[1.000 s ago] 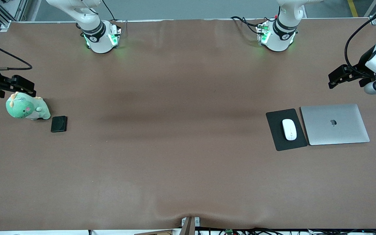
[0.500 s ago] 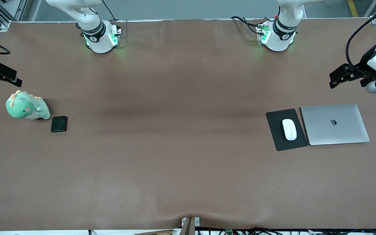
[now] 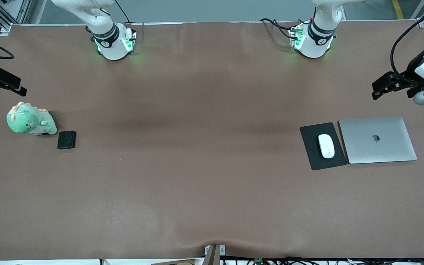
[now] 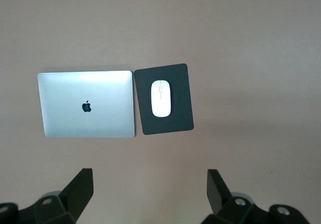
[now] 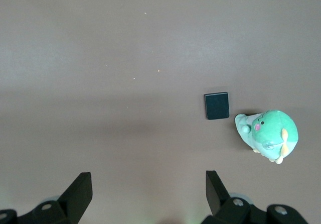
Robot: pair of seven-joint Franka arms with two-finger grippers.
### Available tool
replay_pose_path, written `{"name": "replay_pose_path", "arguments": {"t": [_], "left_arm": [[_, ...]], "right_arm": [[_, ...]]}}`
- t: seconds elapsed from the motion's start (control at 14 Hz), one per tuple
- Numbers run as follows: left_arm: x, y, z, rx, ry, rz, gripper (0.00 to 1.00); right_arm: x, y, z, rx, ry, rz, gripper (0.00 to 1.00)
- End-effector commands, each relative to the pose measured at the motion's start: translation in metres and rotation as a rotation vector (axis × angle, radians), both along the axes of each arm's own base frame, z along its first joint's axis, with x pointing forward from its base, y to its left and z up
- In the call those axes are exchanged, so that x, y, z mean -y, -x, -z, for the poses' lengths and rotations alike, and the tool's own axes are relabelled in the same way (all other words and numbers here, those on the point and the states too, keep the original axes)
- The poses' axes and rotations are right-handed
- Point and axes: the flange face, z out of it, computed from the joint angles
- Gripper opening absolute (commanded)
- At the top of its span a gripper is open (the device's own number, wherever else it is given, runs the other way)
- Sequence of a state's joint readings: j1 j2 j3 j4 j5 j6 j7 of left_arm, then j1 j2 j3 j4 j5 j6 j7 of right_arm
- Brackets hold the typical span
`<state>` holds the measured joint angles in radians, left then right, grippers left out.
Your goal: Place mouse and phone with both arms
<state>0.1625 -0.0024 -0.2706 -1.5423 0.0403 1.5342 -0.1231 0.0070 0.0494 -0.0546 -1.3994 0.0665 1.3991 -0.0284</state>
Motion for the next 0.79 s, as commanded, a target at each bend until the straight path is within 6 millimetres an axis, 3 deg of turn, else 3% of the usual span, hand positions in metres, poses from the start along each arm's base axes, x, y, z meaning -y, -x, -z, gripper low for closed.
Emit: {"name": "replay_pose_path", "arguments": {"t": [0.0, 0.43, 0.71], "left_arm": [[-0.003, 0.005, -0.008, 0.005, 0.005, -0.004, 1.0], [-0.003, 0.005, -0.008, 0.005, 0.002, 0.004, 1.0], [-0.01, 0.004, -0.015, 0.018, 0.002, -0.005, 1.0]], "right_arm": [[-0.004, 0.012, -0.003, -0.006, -0.012, 0.001, 1.0], [-0.006, 0.011, 0.004, -0.015, -0.013, 0.018, 1.0], [0.0, 0.019, 0.033, -0.009, -0.016, 0.035, 1.0]]}}
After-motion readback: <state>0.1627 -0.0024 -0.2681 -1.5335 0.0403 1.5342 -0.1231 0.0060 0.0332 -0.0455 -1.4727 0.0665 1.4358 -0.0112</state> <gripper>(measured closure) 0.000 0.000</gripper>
